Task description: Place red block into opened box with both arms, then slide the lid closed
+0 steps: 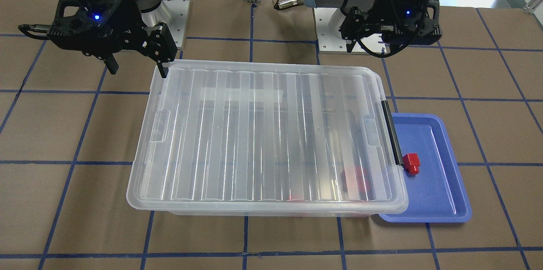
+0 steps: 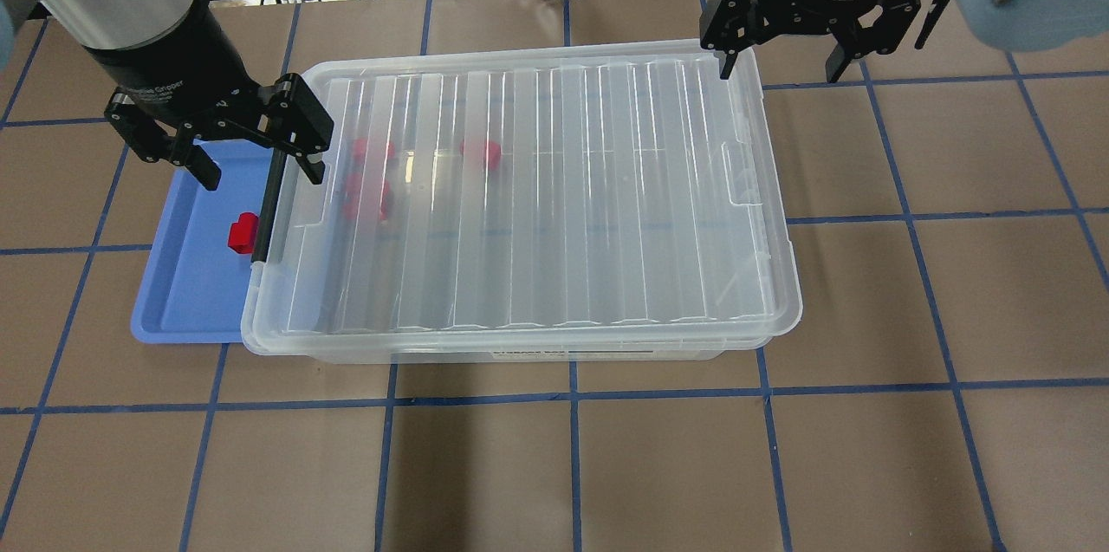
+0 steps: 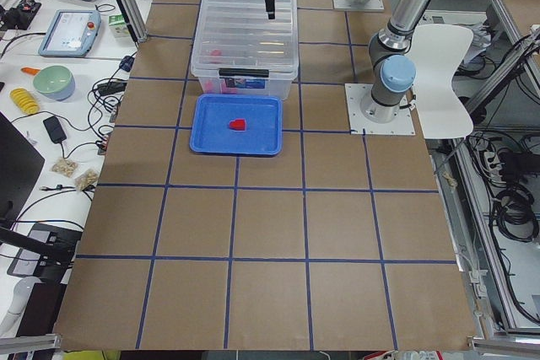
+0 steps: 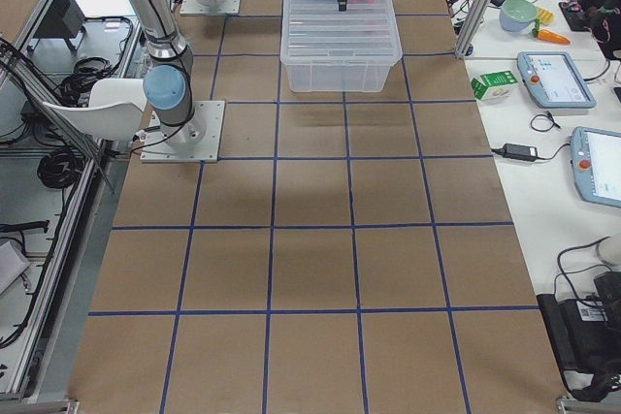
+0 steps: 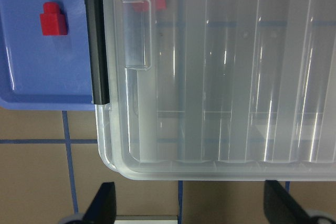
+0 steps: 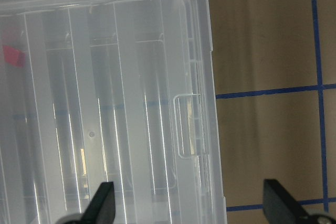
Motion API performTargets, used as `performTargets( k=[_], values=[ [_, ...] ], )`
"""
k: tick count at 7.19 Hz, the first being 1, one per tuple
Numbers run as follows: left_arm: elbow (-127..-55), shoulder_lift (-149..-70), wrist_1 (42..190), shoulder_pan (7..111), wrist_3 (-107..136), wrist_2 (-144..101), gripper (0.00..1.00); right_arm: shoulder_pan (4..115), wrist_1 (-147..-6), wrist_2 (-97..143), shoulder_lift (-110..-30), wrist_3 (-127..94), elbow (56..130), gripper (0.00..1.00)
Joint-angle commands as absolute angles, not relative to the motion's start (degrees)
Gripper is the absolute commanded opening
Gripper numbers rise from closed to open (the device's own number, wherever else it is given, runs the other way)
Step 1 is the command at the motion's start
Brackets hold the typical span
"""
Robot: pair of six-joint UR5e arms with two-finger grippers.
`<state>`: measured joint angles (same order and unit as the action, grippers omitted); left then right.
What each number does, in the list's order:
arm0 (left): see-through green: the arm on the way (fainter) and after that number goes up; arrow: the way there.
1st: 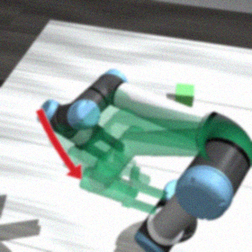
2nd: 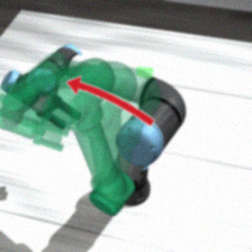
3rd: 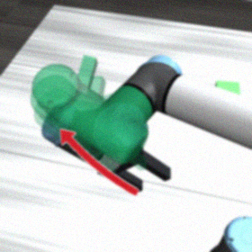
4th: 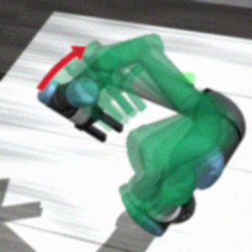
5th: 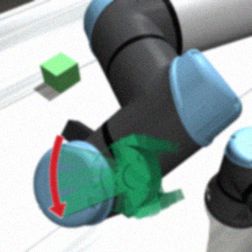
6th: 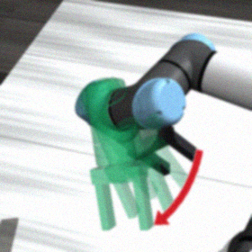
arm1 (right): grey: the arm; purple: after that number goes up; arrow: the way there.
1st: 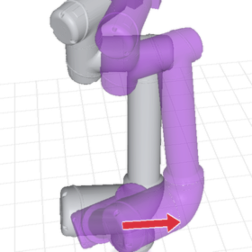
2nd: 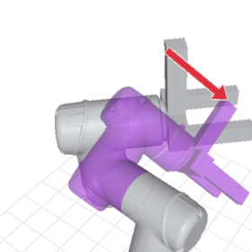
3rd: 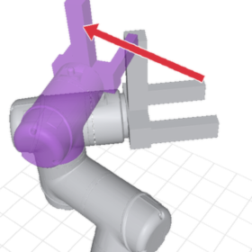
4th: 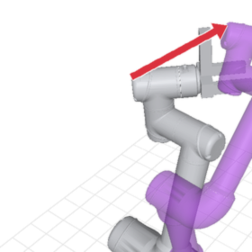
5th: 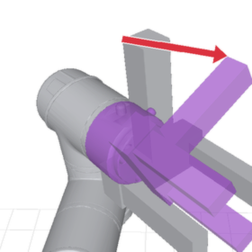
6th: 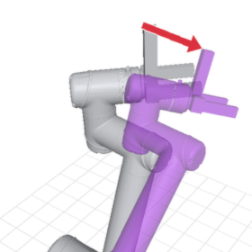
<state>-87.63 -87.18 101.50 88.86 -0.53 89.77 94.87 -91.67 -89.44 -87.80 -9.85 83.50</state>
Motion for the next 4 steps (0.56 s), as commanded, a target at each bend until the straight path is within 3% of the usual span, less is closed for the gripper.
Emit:
performTargets(
  k=[1,4],
  values=[
    [-87.71,-87.19,101.60,88.86,-0.53,90.00,1.00,94.83,-91.67,-89.30,-87.80,-9.84,83.50,1.00],
    [-87.80,-87.36,101.25,88.86,-0.44,89.56,1.00,94.83,-91.58,-89.30,-87.72,-9.84,83.58,1.00]
  ],
)
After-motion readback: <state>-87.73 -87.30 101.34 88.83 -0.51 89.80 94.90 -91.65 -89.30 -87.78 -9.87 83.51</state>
